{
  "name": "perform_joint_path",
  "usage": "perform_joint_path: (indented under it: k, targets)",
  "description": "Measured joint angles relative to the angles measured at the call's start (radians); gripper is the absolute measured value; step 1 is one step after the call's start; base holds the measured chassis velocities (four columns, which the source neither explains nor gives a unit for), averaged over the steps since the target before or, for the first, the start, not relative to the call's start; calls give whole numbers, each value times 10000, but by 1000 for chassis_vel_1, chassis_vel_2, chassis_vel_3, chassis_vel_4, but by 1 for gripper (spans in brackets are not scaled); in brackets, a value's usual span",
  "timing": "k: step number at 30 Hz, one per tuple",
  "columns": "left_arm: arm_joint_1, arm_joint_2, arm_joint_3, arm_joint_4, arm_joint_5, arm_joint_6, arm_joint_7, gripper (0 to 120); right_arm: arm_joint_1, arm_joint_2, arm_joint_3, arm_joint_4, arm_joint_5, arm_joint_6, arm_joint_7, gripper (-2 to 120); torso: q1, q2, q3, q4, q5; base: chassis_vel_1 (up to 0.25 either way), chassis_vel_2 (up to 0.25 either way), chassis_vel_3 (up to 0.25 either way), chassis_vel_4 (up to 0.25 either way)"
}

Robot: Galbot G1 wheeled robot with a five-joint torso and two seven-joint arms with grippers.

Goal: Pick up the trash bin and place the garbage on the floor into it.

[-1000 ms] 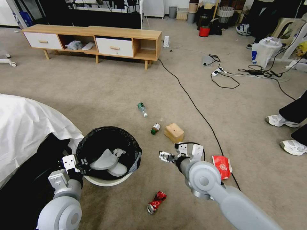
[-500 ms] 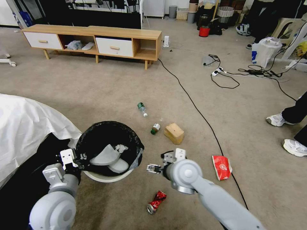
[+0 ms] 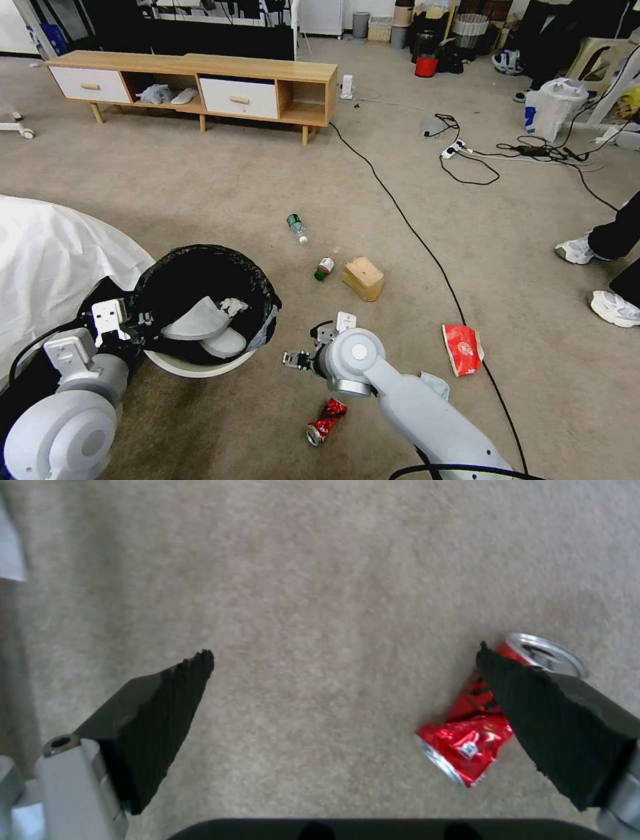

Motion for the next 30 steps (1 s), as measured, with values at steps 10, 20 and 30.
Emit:
perform_joint_path:
  k: [10,20,30]
  targets:
    - [-231,-16,155,339,-47,-109,10,1,-213,178,263,-682,-6,98,322,100,0,0,0,1,1,0,0,0,0]
    - [-256,-123,271,490,29,-171,28,1,-476,333,476,-1100,-45,95,238,100,0,0,0,1,1,0,0,0,0]
    - [-23,-214,306,489,251,-313,43,1,-700,679,829,-1962,-728,-25,-305,100,0,1,-1,3,2,0,0,0,0]
